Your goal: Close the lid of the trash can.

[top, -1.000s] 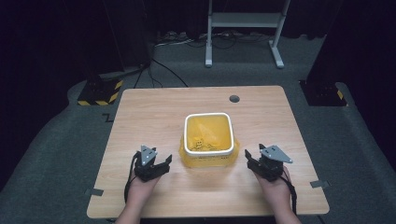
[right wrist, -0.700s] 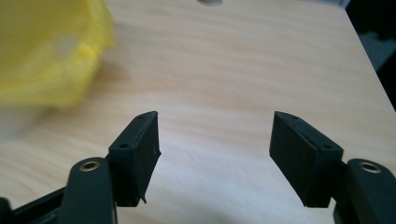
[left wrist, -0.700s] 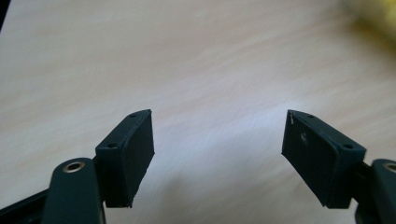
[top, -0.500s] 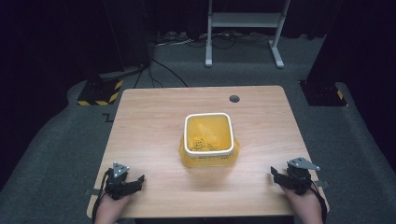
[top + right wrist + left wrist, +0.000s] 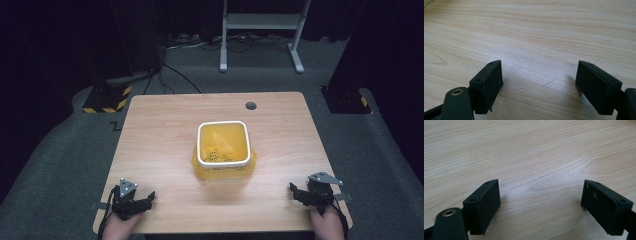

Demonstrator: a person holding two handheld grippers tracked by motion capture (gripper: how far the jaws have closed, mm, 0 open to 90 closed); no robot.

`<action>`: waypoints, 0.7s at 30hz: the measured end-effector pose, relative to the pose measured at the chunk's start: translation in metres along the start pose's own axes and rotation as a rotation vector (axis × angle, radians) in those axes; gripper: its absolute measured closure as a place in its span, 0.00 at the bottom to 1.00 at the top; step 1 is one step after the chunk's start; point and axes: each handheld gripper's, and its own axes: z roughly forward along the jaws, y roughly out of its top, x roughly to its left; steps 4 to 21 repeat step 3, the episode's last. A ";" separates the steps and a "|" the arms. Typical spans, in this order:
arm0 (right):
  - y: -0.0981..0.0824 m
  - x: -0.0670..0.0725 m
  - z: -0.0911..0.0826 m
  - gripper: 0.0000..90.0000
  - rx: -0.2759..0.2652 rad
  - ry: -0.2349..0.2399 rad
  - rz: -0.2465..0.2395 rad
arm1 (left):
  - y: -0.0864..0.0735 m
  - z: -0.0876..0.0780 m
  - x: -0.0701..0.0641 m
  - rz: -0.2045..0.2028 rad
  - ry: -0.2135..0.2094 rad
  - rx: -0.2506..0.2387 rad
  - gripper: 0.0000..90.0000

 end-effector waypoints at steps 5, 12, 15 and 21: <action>0.000 0.000 0.000 0.24 0.001 0.001 -0.004 | 0.000 0.000 0.000 -0.002 -0.002 0.000 0.18; 0.000 0.000 0.000 0.24 0.001 0.001 -0.004 | 0.000 0.000 0.000 -0.002 -0.002 0.000 0.18; 0.000 0.000 0.000 0.24 0.001 0.001 -0.004 | 0.000 0.000 0.000 -0.002 -0.002 0.000 0.18; 0.000 0.000 0.000 0.24 0.001 0.001 -0.004 | 0.000 0.000 0.000 -0.002 -0.002 0.000 0.18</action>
